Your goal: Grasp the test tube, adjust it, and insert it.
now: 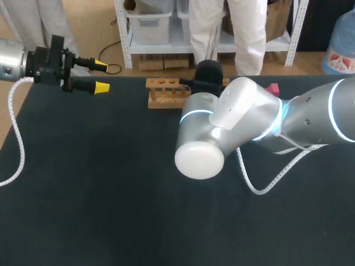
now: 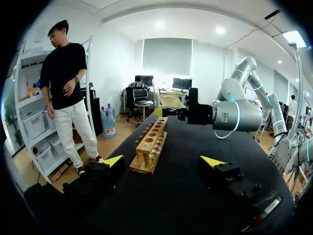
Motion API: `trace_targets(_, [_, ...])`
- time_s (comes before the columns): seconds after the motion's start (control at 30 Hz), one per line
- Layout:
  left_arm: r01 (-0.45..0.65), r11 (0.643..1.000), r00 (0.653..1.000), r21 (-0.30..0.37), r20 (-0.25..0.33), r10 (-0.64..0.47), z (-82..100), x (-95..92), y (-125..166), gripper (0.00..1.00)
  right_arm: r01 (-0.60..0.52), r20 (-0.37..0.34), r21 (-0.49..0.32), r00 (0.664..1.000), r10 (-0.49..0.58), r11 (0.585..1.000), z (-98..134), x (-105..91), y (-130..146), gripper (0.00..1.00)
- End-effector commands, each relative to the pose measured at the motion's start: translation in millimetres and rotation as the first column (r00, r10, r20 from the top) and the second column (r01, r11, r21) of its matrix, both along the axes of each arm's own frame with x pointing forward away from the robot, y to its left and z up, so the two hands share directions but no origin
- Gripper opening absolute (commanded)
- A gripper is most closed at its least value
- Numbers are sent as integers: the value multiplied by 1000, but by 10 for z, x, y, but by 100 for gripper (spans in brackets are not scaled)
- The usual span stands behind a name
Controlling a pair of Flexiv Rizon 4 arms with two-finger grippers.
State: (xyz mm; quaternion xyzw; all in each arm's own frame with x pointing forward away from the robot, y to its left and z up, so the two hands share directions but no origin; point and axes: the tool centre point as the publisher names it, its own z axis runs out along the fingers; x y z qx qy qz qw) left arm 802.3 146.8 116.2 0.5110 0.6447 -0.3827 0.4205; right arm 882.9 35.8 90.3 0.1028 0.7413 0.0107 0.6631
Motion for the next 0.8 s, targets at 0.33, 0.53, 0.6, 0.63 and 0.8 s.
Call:
trace_targets(0.33, [-1,1000,1000,-2,4,1,-7,-12,5,100,-8,-29,16,1000,9,1000,-205,18,2,0])
trace_targets(0.53, [-1,1000,1000,-2,4,1,-7,-12,5,100,-19,-47,25,999,21,1000,-285,-9,33,0])
trace_targets(0.6, [-1,1000,1000,-2,4,1,-7,-12,5,100,-22,-53,28,998,24,999,-304,-17,44,0])
trace_targets(0.63, [-1,1000,1000,-2,4,1,-7,-12,5,100,-23,-56,30,998,25,999,-313,-22,49,0])
trace_targets(0.8, [-1,1000,1000,-2,4,1,-7,-12,5,100,-22,-69,34,997,25,999,-346,-38,57,0])
